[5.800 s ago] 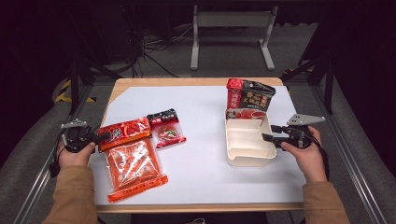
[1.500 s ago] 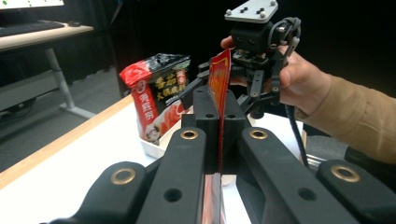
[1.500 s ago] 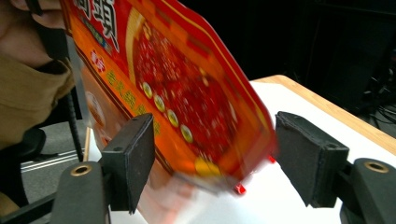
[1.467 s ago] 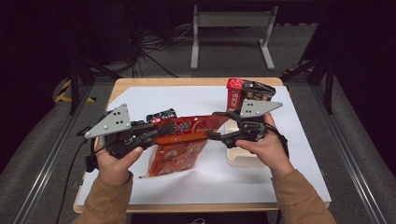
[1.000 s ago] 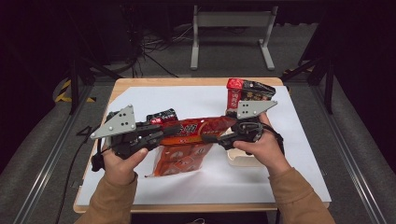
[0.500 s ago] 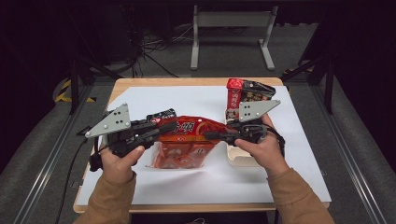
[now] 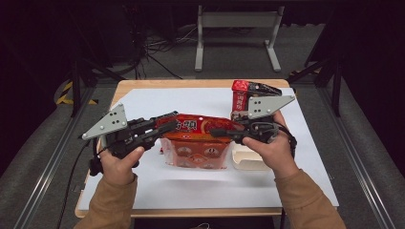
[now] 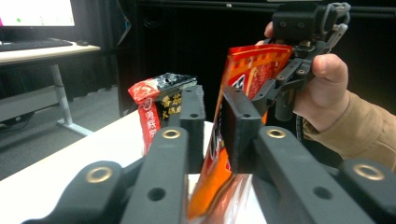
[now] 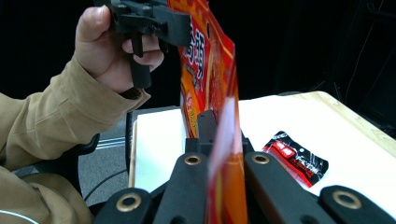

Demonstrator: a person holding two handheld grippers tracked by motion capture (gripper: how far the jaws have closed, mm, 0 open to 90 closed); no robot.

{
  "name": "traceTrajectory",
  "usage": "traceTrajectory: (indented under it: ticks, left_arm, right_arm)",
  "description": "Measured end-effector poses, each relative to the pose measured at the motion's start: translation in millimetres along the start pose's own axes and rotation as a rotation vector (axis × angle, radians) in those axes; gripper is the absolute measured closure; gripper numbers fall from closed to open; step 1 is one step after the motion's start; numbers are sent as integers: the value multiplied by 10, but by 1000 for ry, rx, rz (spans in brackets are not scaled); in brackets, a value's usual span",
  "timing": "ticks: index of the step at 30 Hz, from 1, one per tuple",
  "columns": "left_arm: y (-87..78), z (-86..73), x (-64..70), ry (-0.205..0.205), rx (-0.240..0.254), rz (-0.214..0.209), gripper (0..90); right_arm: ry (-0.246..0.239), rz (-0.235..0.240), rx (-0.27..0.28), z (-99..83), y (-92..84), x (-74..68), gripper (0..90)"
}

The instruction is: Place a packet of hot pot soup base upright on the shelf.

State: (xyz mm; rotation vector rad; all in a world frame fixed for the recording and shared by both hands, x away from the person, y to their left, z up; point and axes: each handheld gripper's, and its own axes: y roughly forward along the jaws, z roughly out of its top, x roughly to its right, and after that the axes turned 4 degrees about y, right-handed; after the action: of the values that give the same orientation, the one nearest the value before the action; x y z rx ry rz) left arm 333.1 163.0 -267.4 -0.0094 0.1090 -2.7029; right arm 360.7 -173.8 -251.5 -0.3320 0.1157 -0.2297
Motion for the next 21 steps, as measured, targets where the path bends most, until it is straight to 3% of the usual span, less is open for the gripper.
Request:
traceTrajectory:
  ticks: [9,13,21]
  left_arm:
    - [-95,-23,-105,-36,16,43,621]
    - [-122,-42,-148,-32,6,88,541]
    - [-144,-64,-202,-13,-16,120,464]
  right_arm:
    - [-16,-35,27,168,-128,-15,897]
    - [-23,-60,32,264,-223,-7,897]
    - [-31,-104,41,370,-408,12,897]
